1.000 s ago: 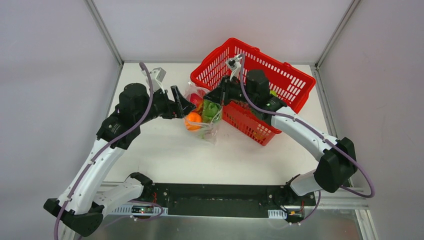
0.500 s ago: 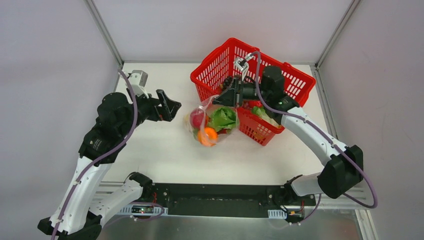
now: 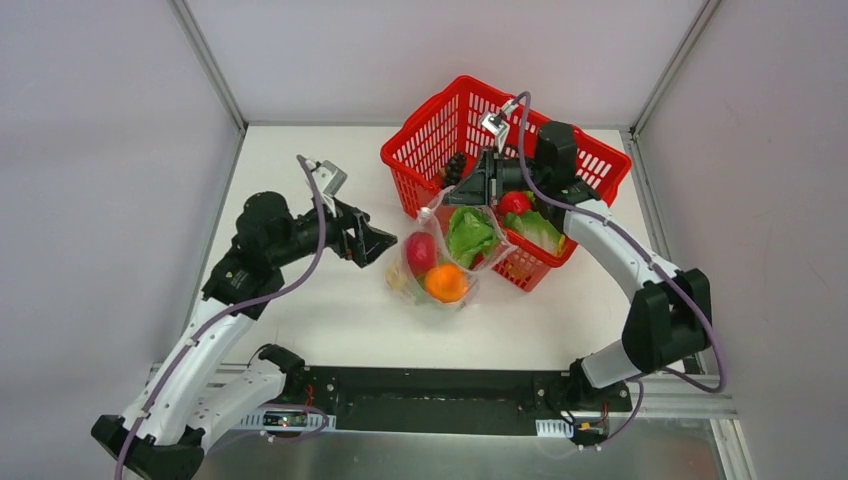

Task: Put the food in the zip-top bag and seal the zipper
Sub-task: Adjust the zipper food storage bag at the center of the board.

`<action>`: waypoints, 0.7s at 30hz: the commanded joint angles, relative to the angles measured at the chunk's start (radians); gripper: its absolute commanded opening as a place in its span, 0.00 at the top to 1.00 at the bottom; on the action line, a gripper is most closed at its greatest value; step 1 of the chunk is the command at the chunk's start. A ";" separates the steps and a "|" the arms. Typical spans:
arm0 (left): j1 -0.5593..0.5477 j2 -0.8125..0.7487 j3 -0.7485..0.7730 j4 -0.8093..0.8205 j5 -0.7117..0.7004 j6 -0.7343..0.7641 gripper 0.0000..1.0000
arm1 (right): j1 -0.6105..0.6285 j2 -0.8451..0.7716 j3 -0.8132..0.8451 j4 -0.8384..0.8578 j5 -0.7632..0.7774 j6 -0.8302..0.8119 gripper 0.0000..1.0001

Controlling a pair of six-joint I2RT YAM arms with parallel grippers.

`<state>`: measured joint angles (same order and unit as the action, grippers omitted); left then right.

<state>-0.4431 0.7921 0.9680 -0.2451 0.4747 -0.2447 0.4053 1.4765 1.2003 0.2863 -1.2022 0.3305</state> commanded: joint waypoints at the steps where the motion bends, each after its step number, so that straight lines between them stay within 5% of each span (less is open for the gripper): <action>1: 0.006 0.020 -0.104 0.240 0.091 0.034 0.08 | -0.011 0.064 0.061 0.039 -0.046 0.002 1.00; 10: 0.006 0.072 -0.324 0.731 -0.069 0.070 0.09 | -0.010 0.101 0.090 0.008 -0.061 -0.008 1.00; 15: 0.007 0.166 -0.251 0.779 0.091 0.071 0.06 | -0.008 0.101 0.089 0.006 -0.054 -0.006 1.00; 21: 0.009 0.230 -0.147 0.620 0.300 0.180 0.09 | -0.006 0.101 0.092 -0.004 -0.065 0.000 1.00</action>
<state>-0.4431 1.0107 0.7464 0.3855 0.5964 -0.1619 0.3946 1.5795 1.2472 0.2733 -1.2209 0.3370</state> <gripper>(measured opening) 0.915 0.007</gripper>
